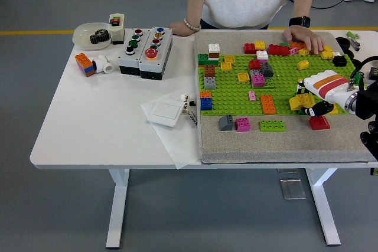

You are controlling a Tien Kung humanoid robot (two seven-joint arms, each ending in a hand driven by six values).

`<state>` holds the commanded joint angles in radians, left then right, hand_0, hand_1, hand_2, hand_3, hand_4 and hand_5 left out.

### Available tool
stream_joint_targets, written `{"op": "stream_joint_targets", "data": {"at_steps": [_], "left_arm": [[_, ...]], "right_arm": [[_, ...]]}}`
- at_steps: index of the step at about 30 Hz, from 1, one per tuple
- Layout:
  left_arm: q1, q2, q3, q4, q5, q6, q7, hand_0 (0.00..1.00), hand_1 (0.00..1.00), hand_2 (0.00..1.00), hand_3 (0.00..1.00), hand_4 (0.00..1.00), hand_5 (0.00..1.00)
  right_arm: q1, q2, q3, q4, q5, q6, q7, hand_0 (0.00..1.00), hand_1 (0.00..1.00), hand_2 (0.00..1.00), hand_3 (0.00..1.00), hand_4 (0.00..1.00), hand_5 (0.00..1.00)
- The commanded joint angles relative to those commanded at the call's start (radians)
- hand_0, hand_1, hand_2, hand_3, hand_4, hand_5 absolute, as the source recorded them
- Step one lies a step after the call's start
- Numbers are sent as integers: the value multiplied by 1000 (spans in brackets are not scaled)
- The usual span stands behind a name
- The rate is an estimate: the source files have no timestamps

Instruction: Pick up the brick,pile it on top of brick,press brick,pick up the brick,pile it on top of brick,press brick

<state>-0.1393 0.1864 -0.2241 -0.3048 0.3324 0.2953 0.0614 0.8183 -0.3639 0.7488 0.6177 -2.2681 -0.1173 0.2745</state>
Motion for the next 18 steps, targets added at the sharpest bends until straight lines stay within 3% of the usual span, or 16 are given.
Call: {"op": "stream_joint_targets", "data": {"at_steps": [18], "left_arm": [[0,0,1,1,-1,0,0,793,796,812,646,662,660]], "right_arm": [[-2,-16,27,-8,12,2,7,487,486,528,502,739,226]]}}
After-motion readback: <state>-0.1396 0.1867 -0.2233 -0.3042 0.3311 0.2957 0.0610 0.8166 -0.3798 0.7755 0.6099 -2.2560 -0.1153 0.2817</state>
